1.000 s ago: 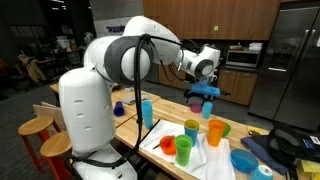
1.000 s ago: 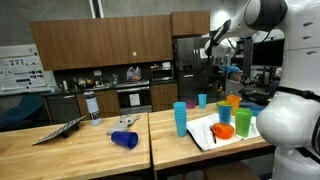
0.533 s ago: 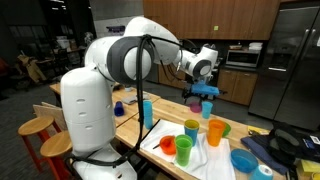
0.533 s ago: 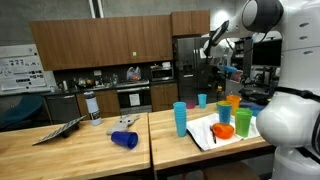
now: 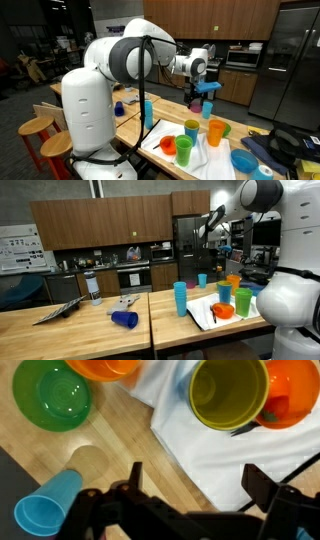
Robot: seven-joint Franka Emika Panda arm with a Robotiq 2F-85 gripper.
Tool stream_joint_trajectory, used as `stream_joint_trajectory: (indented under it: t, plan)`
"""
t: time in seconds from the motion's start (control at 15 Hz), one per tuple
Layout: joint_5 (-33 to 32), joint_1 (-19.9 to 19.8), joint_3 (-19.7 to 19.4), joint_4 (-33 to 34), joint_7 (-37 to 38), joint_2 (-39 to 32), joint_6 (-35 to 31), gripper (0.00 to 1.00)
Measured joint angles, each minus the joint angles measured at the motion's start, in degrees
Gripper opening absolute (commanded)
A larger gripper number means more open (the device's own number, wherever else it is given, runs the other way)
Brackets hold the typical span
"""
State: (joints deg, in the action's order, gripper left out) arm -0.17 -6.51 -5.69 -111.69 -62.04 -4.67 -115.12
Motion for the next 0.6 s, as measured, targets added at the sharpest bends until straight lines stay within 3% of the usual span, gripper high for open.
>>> stream_joint_trajectory:
  t: [0.33, 0.6]
  plan:
    - [-6.26, -0.96, -0.51, 0.17, -11.40, -0.41, -8.10, 1.00]
    - [-5.23, -2.35, -1.35, 1.92, -12.85, -3.08, -17.44, 1.00]
